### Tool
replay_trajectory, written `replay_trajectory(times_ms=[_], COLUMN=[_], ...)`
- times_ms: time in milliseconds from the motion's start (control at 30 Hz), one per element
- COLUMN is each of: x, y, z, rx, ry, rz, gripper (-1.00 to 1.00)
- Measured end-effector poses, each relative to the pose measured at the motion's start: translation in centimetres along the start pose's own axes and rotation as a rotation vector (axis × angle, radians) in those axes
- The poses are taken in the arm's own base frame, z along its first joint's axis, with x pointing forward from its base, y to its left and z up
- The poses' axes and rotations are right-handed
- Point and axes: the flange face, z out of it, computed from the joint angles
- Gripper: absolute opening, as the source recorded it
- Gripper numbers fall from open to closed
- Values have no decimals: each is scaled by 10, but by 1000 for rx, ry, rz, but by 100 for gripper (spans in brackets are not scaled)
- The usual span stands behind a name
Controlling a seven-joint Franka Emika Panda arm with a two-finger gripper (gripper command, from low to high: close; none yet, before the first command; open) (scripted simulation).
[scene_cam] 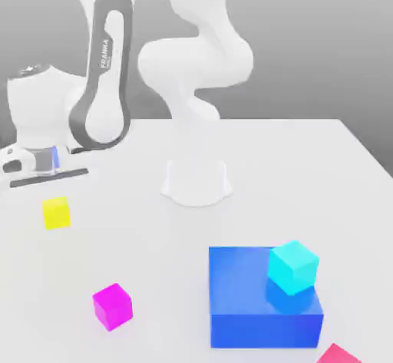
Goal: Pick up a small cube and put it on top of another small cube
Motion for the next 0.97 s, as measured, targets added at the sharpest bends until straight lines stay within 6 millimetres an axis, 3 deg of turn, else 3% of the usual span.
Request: replay_trajectory(times_ms=[133,233,300,400,500,600,633,800,833,867,967], x=[84,134,158,177,182,184,184,184,183,183,182], y=[-71,-144,-197,-274,-349,-424,-449,-449,-468,-478,-487], z=[-8,-14,-18,-23,-29,-12,3,3,15,12,-26], rx=[4,7,8,8,6,1,-1,-1,-2,-1,0], ry=[0,-2,-4,-7,-8,-7,-6,-6,-4,-3,-1], rz=[-346,-607,-770,-989,-1192,-1390,-1457,-1457,-1507,-1533,-1555], gripper=[-100,-100,-100,-100,-100,-100,100,100,100,100,100])
